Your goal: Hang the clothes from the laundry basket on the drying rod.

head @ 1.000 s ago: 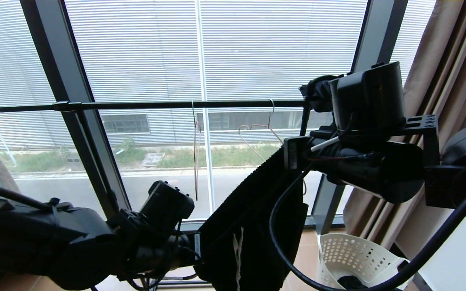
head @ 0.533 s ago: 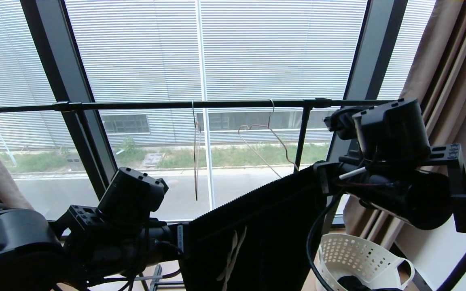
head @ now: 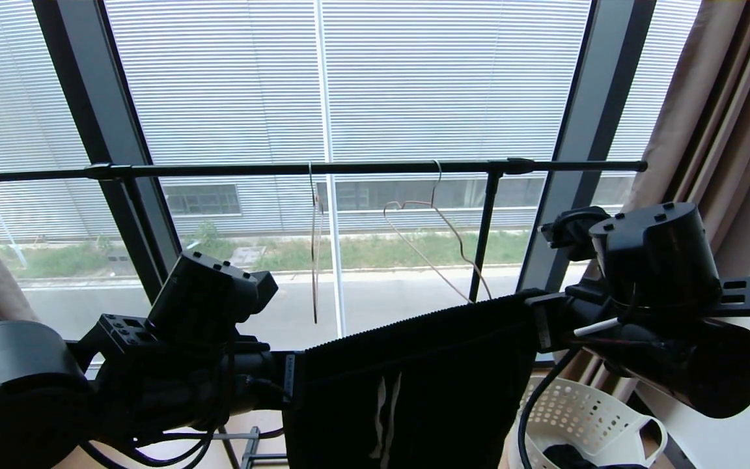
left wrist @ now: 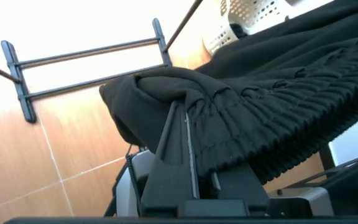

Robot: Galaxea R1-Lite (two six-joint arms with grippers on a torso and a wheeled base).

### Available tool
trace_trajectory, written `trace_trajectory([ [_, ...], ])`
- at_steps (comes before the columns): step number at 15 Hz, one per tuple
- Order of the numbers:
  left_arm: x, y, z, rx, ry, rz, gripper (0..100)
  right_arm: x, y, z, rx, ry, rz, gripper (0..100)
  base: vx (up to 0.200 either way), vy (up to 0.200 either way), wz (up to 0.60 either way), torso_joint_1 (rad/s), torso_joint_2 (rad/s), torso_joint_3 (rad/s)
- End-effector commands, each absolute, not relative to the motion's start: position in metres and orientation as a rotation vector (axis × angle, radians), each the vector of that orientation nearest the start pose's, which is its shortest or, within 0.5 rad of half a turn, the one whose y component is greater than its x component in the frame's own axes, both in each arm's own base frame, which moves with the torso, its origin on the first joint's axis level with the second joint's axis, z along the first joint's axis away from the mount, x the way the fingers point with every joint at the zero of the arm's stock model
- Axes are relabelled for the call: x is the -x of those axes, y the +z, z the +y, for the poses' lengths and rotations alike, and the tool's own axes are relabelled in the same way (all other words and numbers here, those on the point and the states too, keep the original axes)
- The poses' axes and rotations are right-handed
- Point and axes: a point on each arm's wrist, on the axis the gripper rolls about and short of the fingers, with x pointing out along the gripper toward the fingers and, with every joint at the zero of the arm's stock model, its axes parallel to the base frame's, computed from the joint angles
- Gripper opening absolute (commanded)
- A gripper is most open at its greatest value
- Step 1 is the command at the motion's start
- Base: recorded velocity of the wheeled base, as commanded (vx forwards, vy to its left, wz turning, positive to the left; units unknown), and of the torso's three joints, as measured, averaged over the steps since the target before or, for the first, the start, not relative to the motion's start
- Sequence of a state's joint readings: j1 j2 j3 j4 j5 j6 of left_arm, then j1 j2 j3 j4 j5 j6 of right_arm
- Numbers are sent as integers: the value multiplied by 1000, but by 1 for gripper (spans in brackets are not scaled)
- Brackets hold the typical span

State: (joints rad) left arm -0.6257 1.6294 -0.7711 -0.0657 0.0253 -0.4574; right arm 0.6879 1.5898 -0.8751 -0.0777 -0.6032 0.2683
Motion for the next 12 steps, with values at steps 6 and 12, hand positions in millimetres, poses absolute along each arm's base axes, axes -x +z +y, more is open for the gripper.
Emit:
trace_trajectory([
  [6,-259,175,-186,22,-460,799,0,-168,176,135,349,194,534,0,0,0,0,0,0,0],
  [12,-316,215,-230,-41,-504,754,0,-138,176,162,453,483,538,0,0,0,0,0,0,0],
])
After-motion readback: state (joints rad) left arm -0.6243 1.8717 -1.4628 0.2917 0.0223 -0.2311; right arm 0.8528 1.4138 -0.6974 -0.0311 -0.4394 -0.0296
